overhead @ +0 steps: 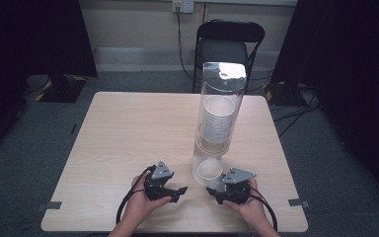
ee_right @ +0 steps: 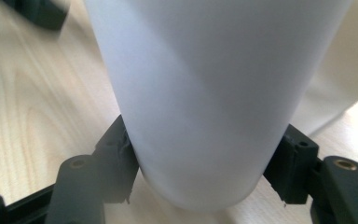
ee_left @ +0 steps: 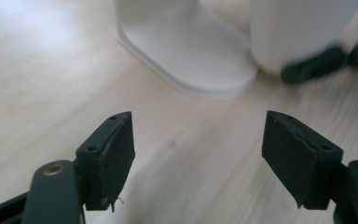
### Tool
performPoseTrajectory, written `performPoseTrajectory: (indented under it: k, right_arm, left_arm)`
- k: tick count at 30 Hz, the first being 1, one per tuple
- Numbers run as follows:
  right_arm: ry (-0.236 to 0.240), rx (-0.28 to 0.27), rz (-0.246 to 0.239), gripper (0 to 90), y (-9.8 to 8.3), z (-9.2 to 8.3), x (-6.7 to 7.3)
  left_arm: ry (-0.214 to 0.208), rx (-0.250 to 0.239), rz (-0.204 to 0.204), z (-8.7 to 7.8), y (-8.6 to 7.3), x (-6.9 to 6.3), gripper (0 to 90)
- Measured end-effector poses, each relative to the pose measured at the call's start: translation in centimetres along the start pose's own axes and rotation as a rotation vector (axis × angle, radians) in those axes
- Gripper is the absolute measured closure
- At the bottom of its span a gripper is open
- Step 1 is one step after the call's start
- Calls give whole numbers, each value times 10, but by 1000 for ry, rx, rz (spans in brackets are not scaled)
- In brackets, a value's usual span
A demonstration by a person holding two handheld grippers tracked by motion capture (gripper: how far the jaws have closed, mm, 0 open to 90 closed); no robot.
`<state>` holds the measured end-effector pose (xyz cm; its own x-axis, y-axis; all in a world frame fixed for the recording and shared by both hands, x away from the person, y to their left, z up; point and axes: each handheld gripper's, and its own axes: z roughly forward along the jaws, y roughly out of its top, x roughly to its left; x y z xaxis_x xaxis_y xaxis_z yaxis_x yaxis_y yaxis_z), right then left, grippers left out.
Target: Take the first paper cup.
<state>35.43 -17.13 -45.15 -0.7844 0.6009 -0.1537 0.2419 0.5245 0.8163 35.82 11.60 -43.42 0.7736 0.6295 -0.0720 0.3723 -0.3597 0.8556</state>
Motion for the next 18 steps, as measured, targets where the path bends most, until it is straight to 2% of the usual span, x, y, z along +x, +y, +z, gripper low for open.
performPoseTrajectory:
  k: [2, 5, 7, 10, 13, 16, 18]
  right_arm:
    - [1, 0, -15, 353, 0, 1, 3]
    - [14, 5, -41, 353, 3, 6, 8]
    - [25, 0, -56, 353, 6, 8, 13]
    - [40, 3, -102, 352, 11, 13, 21]
    - [47, 18, -167, 352, 16, 18, 31]
    - [73, -8, -194, 352, 21, 22, 37]
    - [82, -22, -217, 351, 25, 24, 42]
  left_arm:
    - [9, -27, -17, -9, 6, 3, 287]
    - [2, -66, -45, -19, 13, 7, 307]
    - [9, -83, -47, -25, 16, 8, 314]
    - [-6, -101, -56, -35, 22, 10, 358]
    - [-31, -141, -97, -41, 25, 9, 401]
    - [-44, -139, -102, -43, 26, 8, 433]
    - [-48, -126, -112, -43, 25, 8, 490]
